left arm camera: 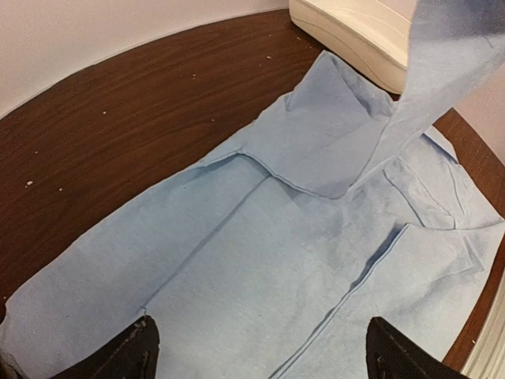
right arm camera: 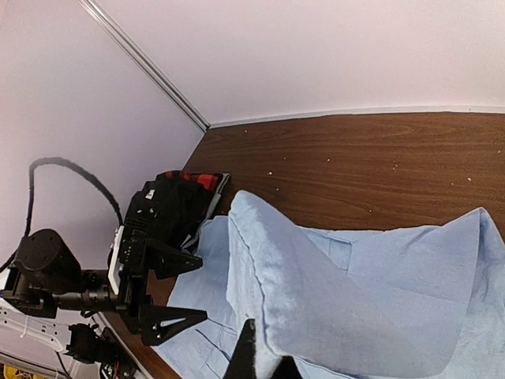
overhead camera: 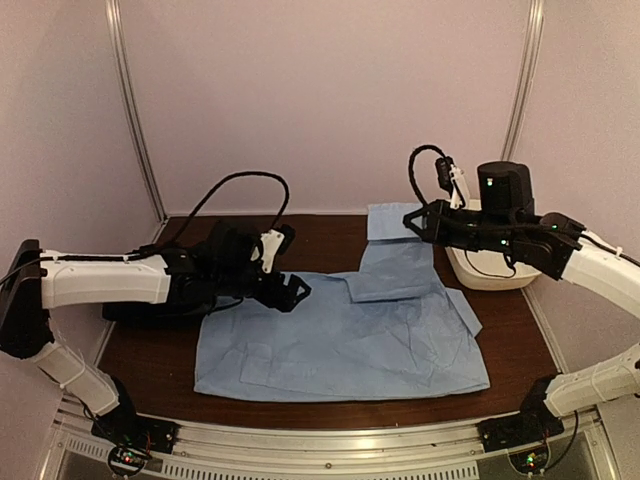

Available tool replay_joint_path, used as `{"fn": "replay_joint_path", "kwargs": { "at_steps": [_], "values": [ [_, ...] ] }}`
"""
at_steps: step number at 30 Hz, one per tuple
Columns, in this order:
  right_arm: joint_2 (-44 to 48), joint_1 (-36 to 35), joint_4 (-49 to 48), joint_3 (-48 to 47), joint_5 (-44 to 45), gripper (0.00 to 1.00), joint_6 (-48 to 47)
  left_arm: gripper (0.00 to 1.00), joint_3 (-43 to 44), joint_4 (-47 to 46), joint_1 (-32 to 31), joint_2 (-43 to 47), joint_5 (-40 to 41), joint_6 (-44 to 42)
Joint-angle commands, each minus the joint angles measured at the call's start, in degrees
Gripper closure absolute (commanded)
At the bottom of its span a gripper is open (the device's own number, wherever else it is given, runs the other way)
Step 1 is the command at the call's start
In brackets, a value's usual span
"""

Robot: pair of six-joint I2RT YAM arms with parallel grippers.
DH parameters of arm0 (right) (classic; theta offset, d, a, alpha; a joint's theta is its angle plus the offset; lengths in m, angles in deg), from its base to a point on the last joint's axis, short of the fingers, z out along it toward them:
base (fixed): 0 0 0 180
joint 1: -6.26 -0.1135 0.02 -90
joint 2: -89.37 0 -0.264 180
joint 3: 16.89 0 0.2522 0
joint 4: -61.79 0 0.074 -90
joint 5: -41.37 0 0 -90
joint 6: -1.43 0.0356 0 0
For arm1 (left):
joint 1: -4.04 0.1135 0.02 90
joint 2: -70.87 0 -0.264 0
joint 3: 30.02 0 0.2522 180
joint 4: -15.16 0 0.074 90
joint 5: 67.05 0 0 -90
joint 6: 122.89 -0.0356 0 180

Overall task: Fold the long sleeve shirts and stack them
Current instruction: Pick up the sleeve from the center of the board, then fold the 1/3-folded shirt at the center of the board.

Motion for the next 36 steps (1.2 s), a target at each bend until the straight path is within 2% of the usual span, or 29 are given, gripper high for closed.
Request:
{"fn": "replay_joint_path", "kwargs": {
  "at_steps": [1, 5, 9, 19, 24, 36],
  "values": [
    [5.6, -0.2, 12.1, -4.0, 6.5, 1.0, -3.2, 0.08, 2.3, 4.1, 5.2, 1.6, 0.4, -2.5],
    [10.4, -0.1, 21.6, -7.7, 17.4, 1.0, -3.1, 0.07, 4.9, 8.8, 7.1, 0.6, 6.2, -3.9],
    [12.6, -0.1, 27.9, -11.3, 22.8, 1.0, -3.4, 0.07, 9.1, 14.6, 8.7, -1.2, 7.3, -4.9],
    [16.0, -0.2, 33.6, -13.7, 23.7, 1.0, -5.2, 0.08, 17.5, 28.0, 15.0, -6.6, 7.8, -12.5],
    [18.2, -0.2, 36.9, -14.2, 25.0, 1.0, -5.0, 0.08, 17.1, 28.8, 15.6, -8.2, 4.7, -17.6],
    [21.3, -0.1, 41.7, -13.2, 24.5, 1.0, -3.8, 0.07, 21.7, 29.3, 15.9, -14.0, 4.9, -25.2]
  ]
}}
